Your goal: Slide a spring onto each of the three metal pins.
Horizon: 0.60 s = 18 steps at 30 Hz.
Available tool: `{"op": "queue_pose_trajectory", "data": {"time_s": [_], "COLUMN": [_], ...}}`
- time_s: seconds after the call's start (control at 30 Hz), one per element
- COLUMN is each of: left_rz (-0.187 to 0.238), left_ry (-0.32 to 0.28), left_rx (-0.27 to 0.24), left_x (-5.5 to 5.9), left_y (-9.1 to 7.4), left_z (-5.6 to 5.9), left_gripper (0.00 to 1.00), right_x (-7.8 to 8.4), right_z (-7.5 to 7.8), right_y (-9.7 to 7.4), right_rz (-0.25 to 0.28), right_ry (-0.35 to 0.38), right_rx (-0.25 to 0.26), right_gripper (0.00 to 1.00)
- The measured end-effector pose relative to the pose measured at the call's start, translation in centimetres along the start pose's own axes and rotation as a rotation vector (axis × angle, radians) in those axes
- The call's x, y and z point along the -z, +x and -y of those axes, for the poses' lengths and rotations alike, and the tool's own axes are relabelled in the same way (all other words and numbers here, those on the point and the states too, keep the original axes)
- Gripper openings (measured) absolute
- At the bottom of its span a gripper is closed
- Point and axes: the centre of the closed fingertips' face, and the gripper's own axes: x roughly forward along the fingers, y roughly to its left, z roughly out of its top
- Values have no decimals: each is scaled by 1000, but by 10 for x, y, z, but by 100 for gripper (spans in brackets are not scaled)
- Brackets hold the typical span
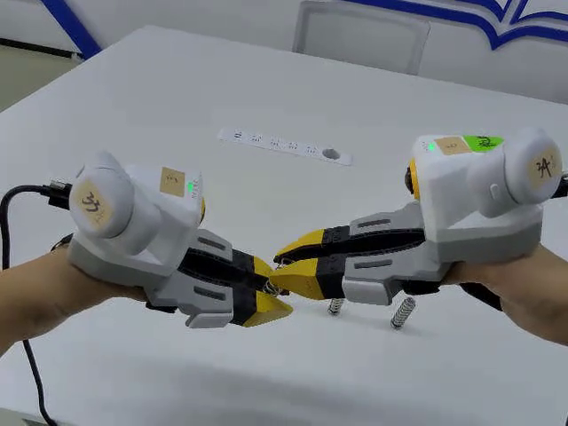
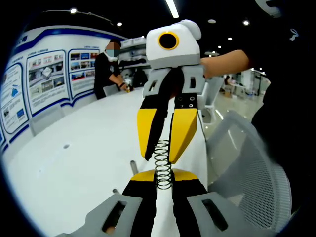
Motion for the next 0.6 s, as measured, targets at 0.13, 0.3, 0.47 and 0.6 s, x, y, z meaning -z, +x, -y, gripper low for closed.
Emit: {"op": "queue_pose_trajectory", "data": {"time_s": [0.13,0.3,0.47,0.6], "left_rz": [-11,-25,-67,-98], "left_ry": [3,-29,-32,-20], "left_rx": [-4,-18,-89,-106], "left_x": [3,8,20,28], "left_y": [-1,-2,-12,-21], "left_z": [-2,-5,-20,-23], "left_gripper": [10,11,28,38], "right_x": [1,0,-6,-8], "right_z": [0,1,9,22], "right_y": [5,12,10,5], "right_rz": [-17,-27,-26,-27], "right_ry": [-30,-36,-31,-34], "right_rx": [7,9,20,47], "right_gripper": [10,10,10,10]}}
